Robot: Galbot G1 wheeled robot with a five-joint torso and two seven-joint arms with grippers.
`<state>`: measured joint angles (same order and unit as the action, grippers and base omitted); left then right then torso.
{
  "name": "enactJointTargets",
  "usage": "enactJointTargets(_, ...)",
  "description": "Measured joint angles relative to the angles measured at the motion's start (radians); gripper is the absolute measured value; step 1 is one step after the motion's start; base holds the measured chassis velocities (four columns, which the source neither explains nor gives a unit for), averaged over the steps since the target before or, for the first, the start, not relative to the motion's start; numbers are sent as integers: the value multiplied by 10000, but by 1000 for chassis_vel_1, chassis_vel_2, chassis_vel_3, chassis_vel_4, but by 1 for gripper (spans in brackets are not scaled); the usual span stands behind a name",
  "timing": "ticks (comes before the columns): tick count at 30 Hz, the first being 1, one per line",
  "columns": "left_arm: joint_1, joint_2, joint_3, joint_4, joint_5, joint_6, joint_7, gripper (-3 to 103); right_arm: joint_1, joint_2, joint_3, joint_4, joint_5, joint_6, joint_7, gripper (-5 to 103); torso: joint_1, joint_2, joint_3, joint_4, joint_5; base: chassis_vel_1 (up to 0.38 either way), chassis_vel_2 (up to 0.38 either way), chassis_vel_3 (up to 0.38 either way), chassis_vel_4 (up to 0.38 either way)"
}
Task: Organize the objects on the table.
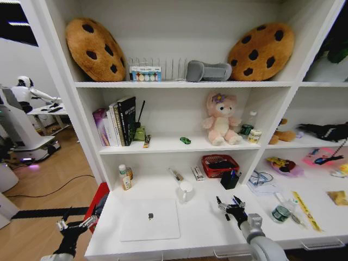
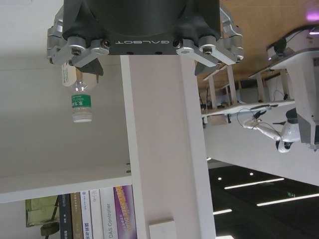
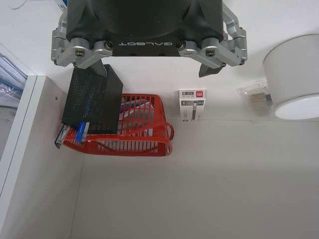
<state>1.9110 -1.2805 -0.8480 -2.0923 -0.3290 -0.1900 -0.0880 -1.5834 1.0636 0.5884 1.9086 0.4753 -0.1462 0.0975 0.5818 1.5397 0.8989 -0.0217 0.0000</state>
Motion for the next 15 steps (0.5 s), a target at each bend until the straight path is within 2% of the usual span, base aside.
enactJointTargets(10,63,40,-66,-67,-31,96,-41,100,115,-109,-117,-93,115,-330,38,100,0,0,0,-1,1,0,0,0,0)
enactJointTargets(15,66,43,-70,-69,-31,108,-45,100,722,-376,-498,-320,371,-1146,374,100,0,0,0,1,1,0,0,0,0)
